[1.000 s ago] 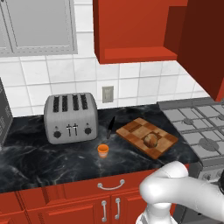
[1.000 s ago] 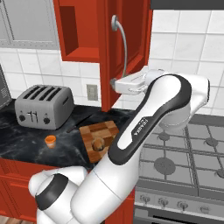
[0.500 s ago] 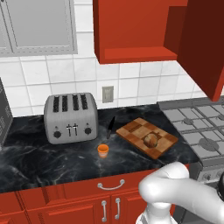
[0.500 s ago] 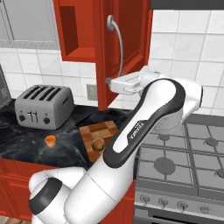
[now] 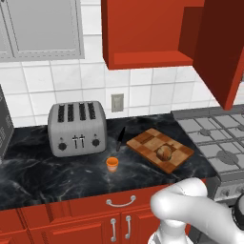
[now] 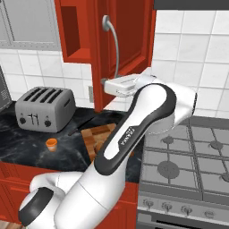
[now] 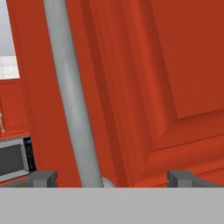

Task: Pick the bread, place it on the cutting board, pick the jam, place it on the counter, and close the cabinet.

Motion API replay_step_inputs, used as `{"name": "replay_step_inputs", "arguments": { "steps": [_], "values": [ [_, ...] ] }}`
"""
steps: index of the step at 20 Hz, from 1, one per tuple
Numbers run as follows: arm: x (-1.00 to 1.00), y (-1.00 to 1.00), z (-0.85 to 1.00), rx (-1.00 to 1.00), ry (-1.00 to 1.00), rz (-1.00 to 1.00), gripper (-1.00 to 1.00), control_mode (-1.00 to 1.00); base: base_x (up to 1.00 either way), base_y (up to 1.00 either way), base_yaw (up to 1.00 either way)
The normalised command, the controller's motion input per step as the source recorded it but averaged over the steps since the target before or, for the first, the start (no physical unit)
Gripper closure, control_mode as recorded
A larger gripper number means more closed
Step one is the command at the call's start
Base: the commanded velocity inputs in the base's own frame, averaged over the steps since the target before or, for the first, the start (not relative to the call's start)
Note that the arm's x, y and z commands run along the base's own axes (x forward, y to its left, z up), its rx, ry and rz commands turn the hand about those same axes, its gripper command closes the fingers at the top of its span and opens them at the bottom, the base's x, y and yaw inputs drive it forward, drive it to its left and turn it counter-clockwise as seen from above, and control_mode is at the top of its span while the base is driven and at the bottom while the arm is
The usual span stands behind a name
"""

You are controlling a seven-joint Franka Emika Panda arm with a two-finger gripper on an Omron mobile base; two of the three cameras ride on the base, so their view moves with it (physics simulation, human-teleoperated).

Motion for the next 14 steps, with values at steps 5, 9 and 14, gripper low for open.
{"name": "replay_step_inputs", "arguments": {
  "steps": [5,9,14],
  "values": [
    [0.00,0.26,0.00,0.01,0.00,-0.05,-1.00,-1.00,0.00,0.00,0.00],
    [0.00,0.24,0.00,0.00,0.00,-0.04,-1.00,-1.00,0.00,0.00,0.00],
    [0.00,0.22,0.00,0.00,0.00,-0.04,-1.00,-1.00,0.00,0.00,0.00]
  ]
}}
